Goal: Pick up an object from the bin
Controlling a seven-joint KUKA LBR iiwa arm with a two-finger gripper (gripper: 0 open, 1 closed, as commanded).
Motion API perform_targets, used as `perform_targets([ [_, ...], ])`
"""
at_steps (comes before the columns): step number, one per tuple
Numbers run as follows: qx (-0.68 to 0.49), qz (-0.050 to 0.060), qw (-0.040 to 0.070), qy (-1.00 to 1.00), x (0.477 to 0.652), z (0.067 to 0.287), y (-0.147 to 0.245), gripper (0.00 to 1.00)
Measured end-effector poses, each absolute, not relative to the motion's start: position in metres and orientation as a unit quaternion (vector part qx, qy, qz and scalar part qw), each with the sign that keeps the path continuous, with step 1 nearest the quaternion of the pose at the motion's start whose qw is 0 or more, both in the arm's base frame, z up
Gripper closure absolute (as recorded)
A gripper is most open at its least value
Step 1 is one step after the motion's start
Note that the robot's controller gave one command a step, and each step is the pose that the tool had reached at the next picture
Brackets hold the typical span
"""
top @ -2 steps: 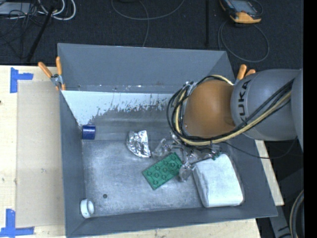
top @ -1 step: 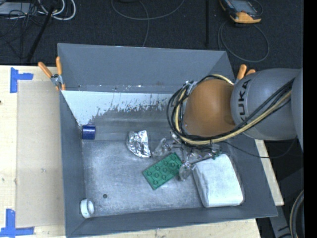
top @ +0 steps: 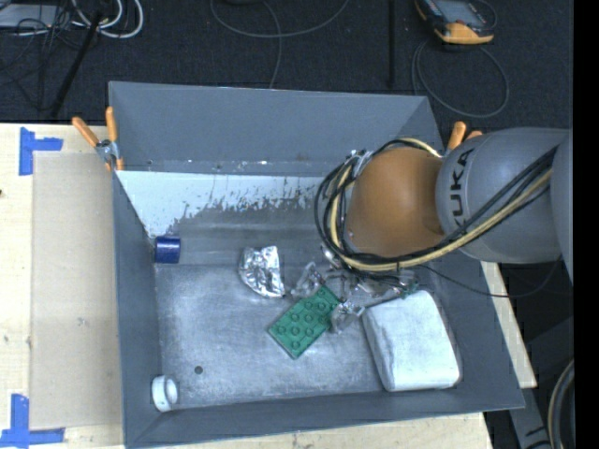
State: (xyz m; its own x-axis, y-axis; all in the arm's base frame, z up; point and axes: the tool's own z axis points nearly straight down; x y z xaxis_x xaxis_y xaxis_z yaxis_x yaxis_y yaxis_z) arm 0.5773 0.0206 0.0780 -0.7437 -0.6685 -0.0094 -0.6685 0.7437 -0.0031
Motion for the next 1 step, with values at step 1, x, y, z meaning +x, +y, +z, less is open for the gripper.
perform_targets([
  [1,-0.356,-0.001,0.004,0.934,0.5796,0.1967,0.0216,1.00],
])
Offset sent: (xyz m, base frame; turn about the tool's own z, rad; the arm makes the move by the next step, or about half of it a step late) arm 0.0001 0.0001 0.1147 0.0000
